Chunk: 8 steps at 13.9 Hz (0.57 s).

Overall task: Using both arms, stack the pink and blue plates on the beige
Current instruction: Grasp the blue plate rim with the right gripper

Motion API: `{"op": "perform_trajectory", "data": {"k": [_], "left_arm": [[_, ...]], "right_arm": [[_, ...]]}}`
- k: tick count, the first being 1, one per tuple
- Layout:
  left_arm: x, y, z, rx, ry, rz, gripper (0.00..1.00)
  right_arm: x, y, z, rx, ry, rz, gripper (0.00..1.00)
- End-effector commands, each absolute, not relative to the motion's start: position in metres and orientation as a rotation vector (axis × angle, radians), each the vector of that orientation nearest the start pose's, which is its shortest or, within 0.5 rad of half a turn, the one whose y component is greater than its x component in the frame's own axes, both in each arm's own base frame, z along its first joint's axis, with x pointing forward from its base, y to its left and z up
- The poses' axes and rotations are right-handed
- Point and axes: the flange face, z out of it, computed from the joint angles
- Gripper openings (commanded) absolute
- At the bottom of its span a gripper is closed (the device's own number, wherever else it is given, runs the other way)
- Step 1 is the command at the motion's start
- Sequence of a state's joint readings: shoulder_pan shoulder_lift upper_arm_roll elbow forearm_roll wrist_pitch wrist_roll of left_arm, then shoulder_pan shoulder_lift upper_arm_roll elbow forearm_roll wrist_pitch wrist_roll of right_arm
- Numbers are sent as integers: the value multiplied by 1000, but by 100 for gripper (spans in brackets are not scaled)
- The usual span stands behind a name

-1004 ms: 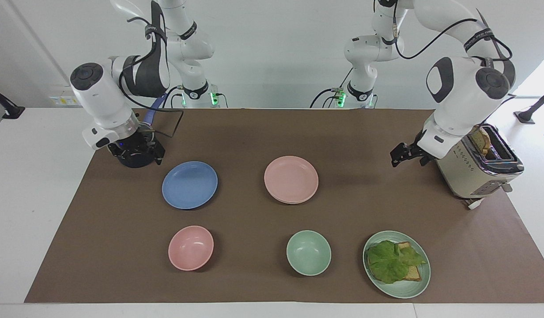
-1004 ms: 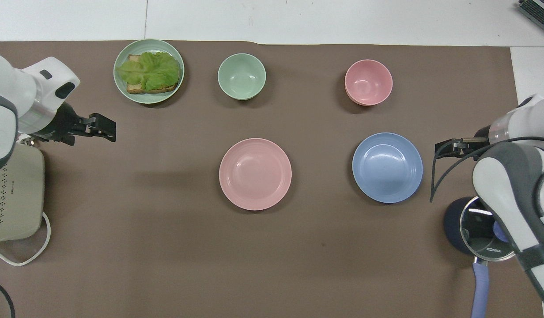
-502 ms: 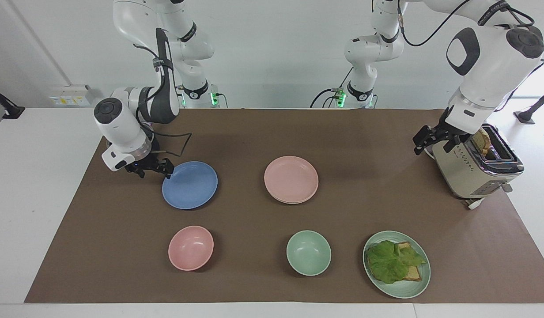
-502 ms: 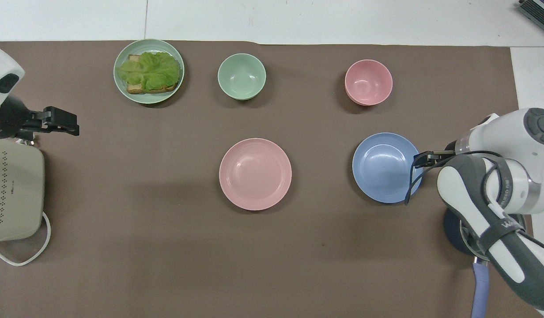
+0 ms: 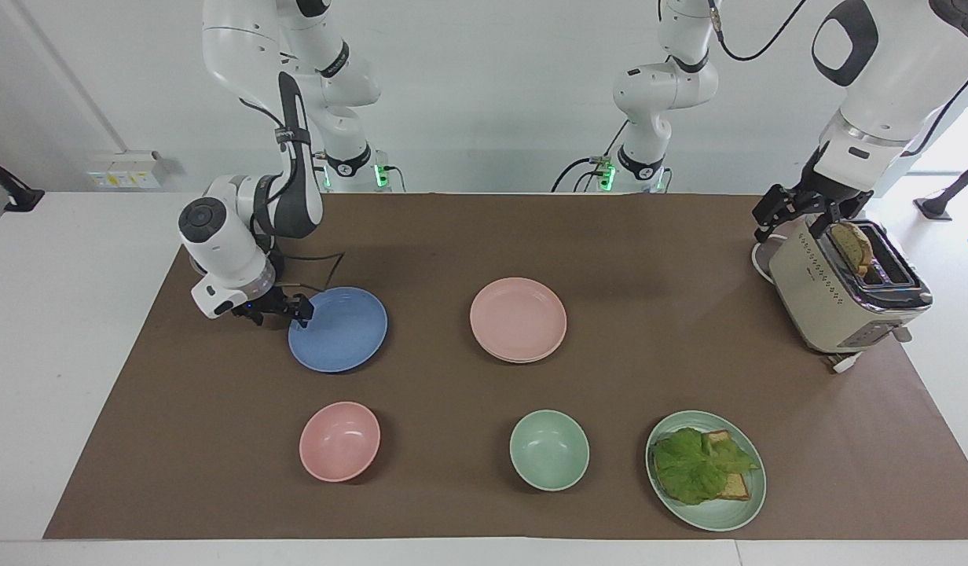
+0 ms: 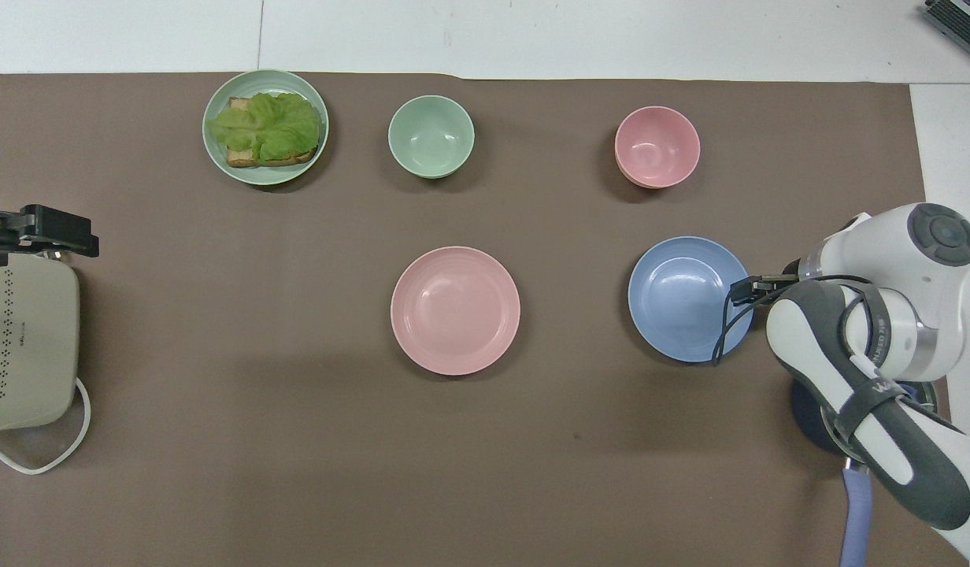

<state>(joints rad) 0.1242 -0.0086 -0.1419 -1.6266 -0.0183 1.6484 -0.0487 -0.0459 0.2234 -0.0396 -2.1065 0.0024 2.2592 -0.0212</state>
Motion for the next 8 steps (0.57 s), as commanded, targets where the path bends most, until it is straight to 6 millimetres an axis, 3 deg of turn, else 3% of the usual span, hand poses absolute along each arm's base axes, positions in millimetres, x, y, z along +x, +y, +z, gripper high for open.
{"op": "perform_trajectory", "data": {"k": [1, 2, 4, 5, 6, 8], "left_arm": [[552, -10, 615, -3140, -22, -29, 100], [552, -10, 615, -3140, -34, -31, 100], [553, -11, 616, -3142, -27, -38, 100], [553, -10, 616, -3140, -31, -36, 100], [552, -11, 616, -3140, -29, -33, 100], [553, -12, 616, -3140, -27, -36, 100]], "right_arm": [[562, -51, 307, -3123, 98, 87, 51], [562, -51, 307, -3123, 98, 87, 38], [562, -50, 306, -3122, 98, 89, 24], [562, -50, 306, -3122, 101, 92, 9], [562, -49, 307, -3120, 111, 92, 0], [563, -50, 308, -3104, 127, 104, 0]]}}
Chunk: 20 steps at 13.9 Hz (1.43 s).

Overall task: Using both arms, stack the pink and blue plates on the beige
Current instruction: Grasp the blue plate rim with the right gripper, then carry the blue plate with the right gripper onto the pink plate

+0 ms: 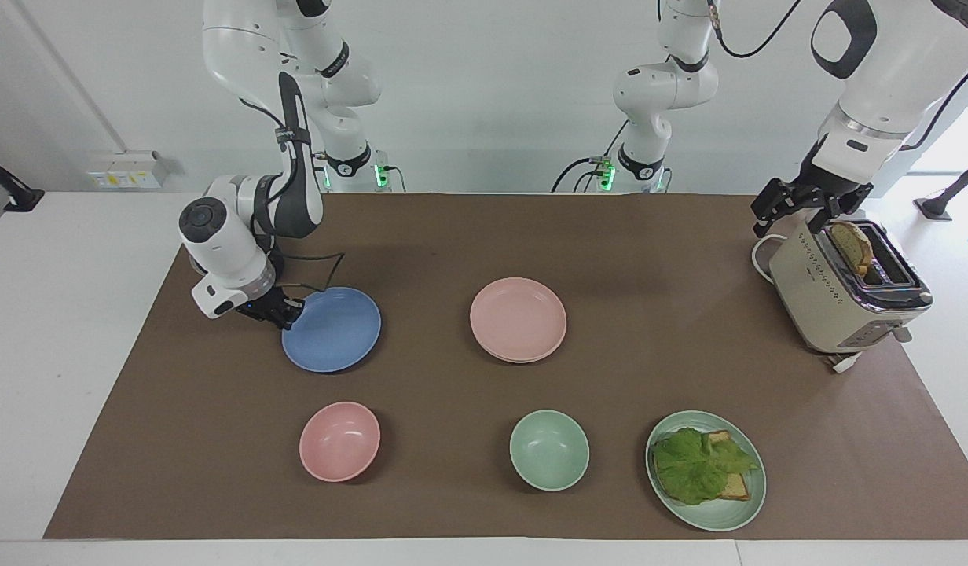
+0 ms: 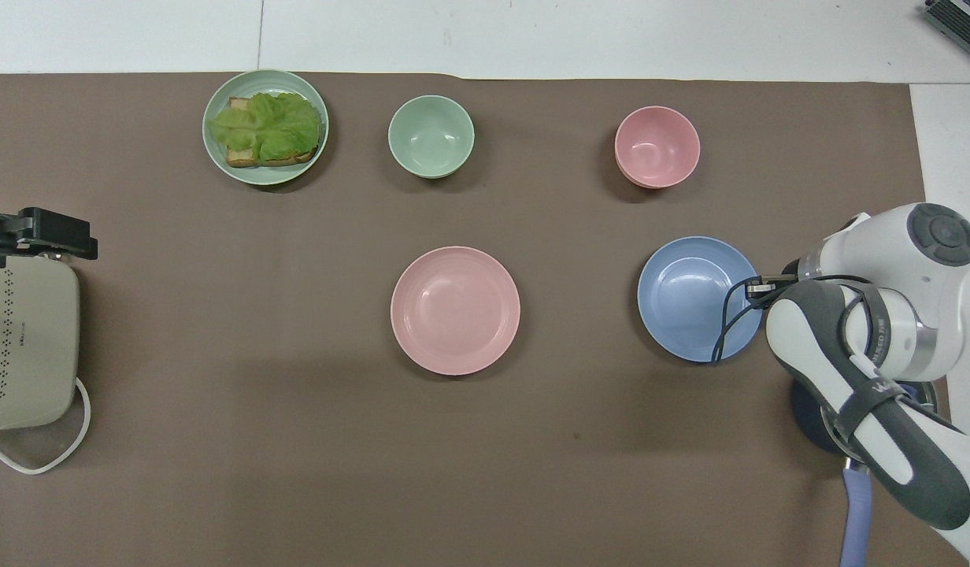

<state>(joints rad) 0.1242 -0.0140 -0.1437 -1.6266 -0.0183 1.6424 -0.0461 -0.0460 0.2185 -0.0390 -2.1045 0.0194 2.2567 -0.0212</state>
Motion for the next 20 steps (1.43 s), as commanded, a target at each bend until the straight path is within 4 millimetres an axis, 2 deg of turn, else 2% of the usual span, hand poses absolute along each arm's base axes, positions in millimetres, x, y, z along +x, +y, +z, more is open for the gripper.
{"op": "perform_trajectory", "data": {"k": [1, 2, 5, 7, 9, 12, 14, 16, 19, 20], "left_arm": [[552, -12, 616, -3140, -27, -33, 100], [553, -11, 616, -3140, -29, -36, 100], [552, -11, 616, -3140, -29, -33, 100], [553, -11, 616, -3140, -29, -38, 100], [552, -11, 616, -3140, -29, -33, 100], [552, -11, 616, -3140, -29, -36, 100], [553, -11, 616, -3140, -29, -36, 100], [552, -11, 616, -3140, -29, -36, 100], [552, -11, 616, -3140, -29, -33, 100], [553, -11, 616, -3140, -29, -36, 100]], "right_arm": [[564, -49, 309, -3104, 117, 108, 0], [567, -47, 319, -3103, 92, 106, 0], [576, -39, 369, -3090, -34, 152, 0], [570, -32, 401, -3084, -170, 114, 0], [562, -21, 424, -3052, -296, 121, 0], [556, -7, 452, -2995, -380, 49, 0], [554, 20, 457, -2981, -444, 38, 0], [551, 60, 459, -2972, -507, 36, 0], [546, 112, 458, -2984, -453, 36, 0], [546, 135, 458, -2988, -428, -12, 0]]}}
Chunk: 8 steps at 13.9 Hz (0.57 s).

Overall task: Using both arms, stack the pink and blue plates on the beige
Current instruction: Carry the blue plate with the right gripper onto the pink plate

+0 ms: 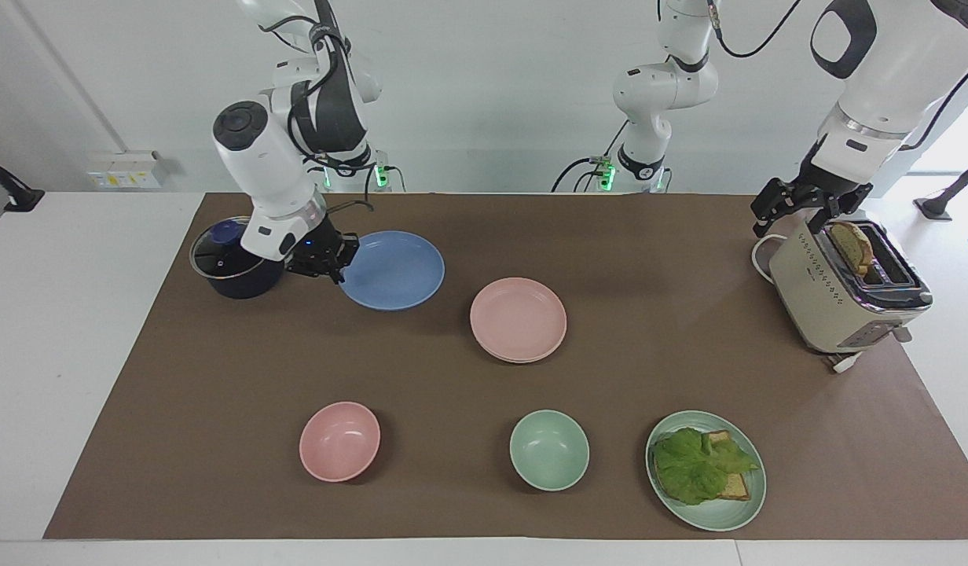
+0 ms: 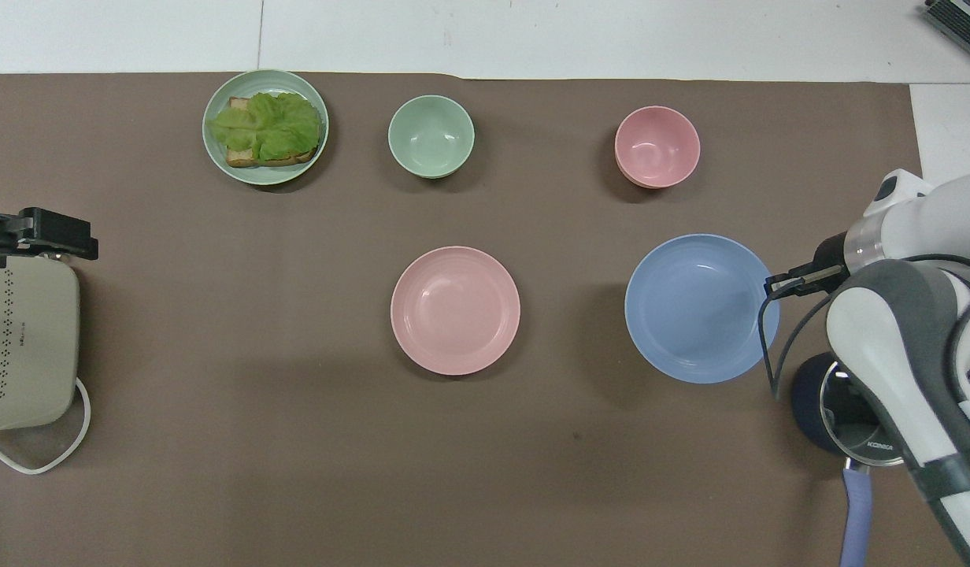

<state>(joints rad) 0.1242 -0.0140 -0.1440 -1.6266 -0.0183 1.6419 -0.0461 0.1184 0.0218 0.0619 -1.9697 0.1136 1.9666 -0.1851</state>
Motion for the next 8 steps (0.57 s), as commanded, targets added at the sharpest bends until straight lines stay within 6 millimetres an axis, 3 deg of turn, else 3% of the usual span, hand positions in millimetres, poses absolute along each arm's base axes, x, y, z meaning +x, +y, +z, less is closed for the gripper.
{"op": "perform_trajectory", "data": {"k": [1, 5, 8], "left_arm": [[552, -11, 616, -3140, -29, -36, 100], [552, -11, 616, -3140, -29, -33, 100], [552, -11, 616, -3140, -29, -36, 100]], "right_arm": [[543, 155, 457, -2989, -405, -41, 0], [544, 205, 436, -2992, -318, -54, 0], [542, 258, 419, -2989, -224, -63, 0]]}}
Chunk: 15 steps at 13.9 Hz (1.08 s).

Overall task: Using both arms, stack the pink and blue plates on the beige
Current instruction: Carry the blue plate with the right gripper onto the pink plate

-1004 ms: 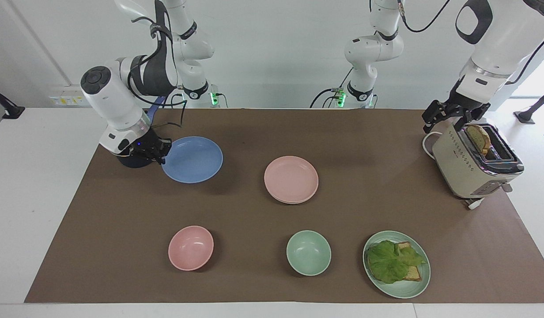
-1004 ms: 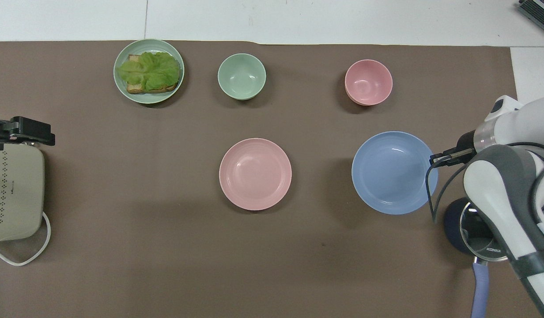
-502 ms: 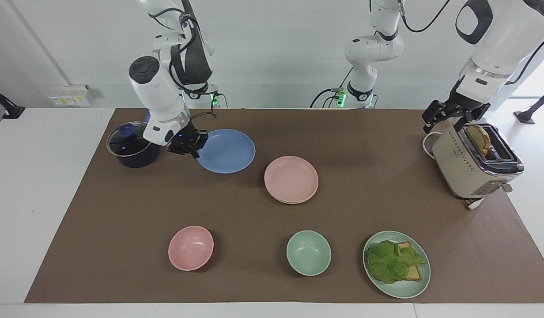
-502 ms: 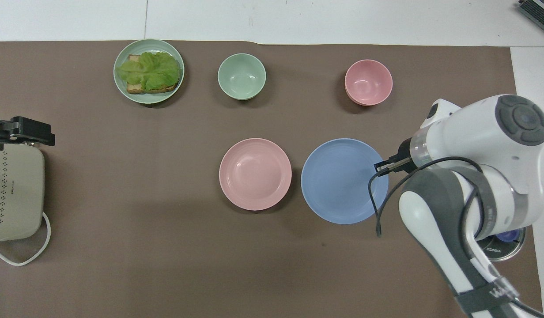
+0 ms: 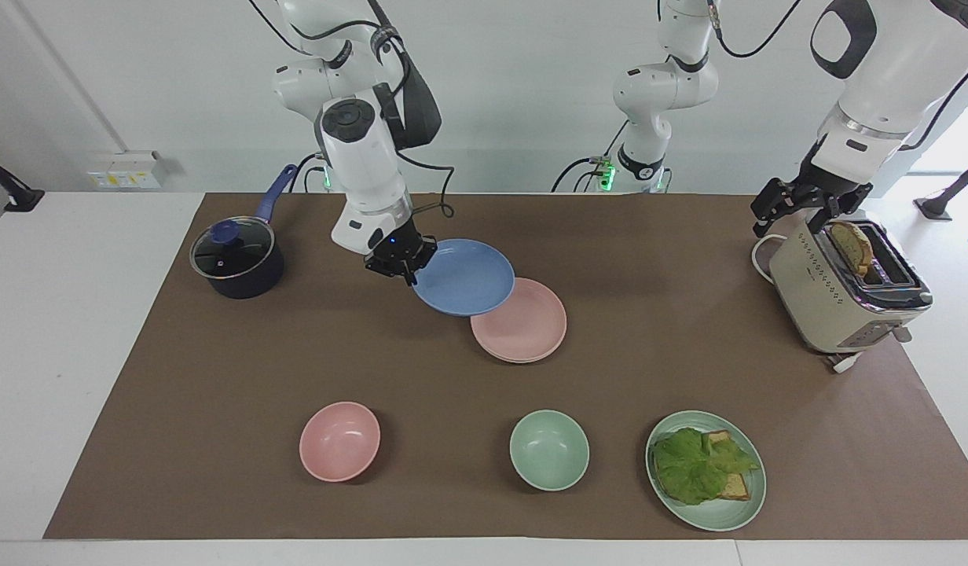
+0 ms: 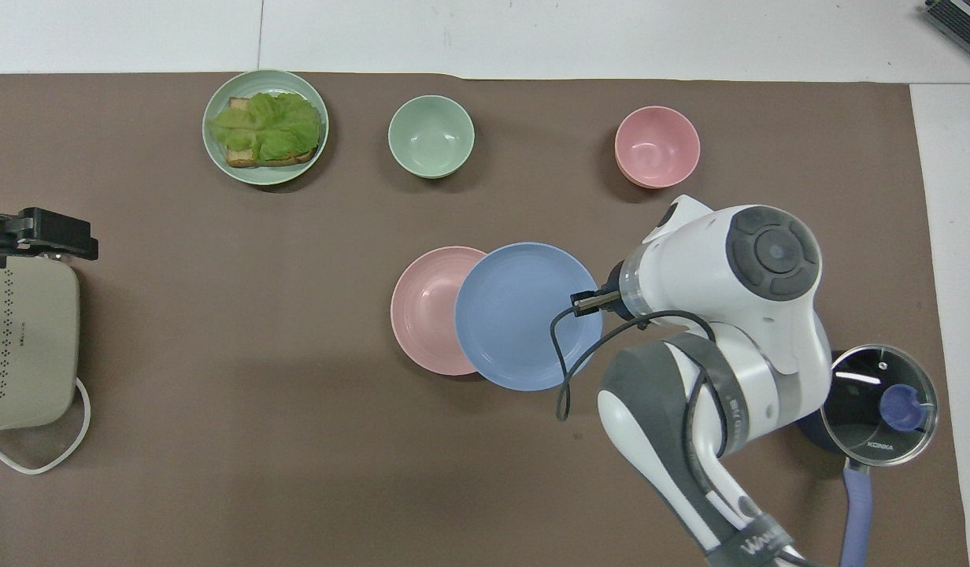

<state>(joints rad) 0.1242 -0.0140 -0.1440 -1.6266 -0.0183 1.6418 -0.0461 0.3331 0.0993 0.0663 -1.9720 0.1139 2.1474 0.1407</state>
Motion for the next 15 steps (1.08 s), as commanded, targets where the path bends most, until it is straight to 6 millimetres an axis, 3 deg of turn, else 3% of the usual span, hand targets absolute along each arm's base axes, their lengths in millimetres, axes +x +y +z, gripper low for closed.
{"op": "perform_trajectory", "data": {"k": [1, 2, 6, 8, 15], "left_arm": [[552, -11, 616, -3142, -29, -33, 100], [552, -11, 616, -3142, -29, -33, 100], [552, -11, 616, -3140, -29, -33, 100], [552, -11, 616, -3140, -29, -33, 100], [552, -11, 616, -3142, -29, -33, 100]], "right_arm": [[541, 278, 411, -2990, -188, -44, 0], [541, 293, 404, -2993, -143, -29, 0], [539, 312, 379, -3002, -93, 8, 0], [540, 314, 362, -3004, -90, 12, 0], [546, 307, 353, -3005, -68, 10, 0]]}}
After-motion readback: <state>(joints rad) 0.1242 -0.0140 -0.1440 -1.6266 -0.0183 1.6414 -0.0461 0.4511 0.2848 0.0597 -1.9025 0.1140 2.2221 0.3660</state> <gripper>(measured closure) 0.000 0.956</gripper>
